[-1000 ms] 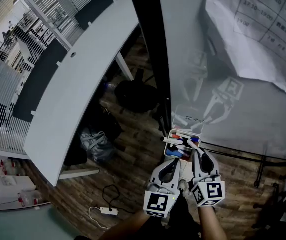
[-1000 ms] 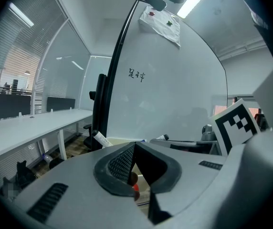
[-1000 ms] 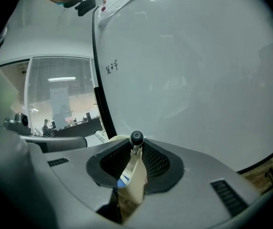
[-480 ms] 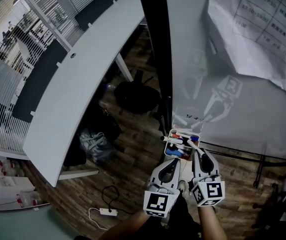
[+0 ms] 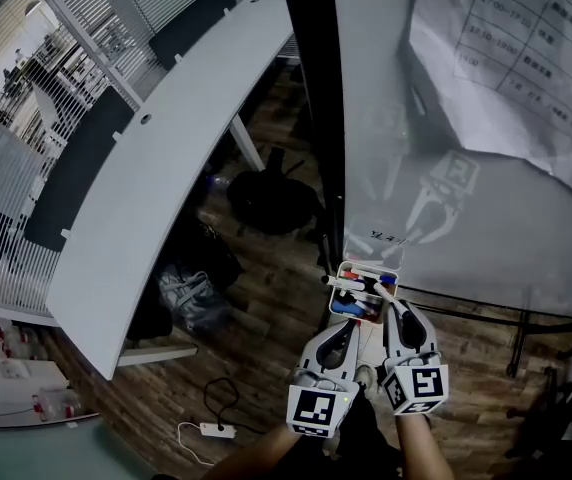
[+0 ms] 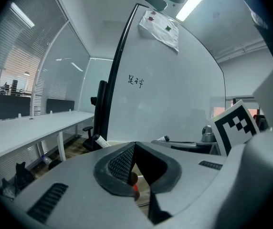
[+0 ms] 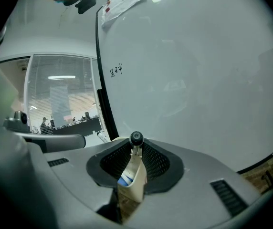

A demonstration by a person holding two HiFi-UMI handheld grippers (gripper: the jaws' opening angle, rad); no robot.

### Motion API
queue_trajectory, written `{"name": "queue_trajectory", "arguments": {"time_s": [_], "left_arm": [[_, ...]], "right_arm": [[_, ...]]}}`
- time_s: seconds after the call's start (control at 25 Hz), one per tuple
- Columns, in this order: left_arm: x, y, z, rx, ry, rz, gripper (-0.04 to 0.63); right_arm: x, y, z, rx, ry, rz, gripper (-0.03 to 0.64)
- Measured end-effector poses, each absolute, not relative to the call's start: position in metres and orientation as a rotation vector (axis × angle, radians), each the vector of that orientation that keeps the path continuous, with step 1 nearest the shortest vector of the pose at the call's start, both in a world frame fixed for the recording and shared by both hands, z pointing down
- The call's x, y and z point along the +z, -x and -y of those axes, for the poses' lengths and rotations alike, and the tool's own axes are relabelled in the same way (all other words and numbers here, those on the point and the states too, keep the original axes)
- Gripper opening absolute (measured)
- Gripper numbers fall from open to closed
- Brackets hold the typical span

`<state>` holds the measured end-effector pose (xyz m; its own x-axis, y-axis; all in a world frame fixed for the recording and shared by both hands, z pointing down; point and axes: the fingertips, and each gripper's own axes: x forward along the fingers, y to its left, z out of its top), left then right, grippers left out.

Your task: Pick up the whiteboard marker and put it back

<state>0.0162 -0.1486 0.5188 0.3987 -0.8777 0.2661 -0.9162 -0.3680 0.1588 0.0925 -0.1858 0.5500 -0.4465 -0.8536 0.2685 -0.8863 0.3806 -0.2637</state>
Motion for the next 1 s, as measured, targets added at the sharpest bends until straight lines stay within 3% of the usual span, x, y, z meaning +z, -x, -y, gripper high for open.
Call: {"name": "queue_trajectory", "arguments": {"time_s": [1.0], "left_arm": [[0.5,-0.012,0.136,0.141,-2.403,1.563,0.008]], "right_arm": [[0.528,-0.095,0.173,0.527,-1.651,2.522,0.083]]}}
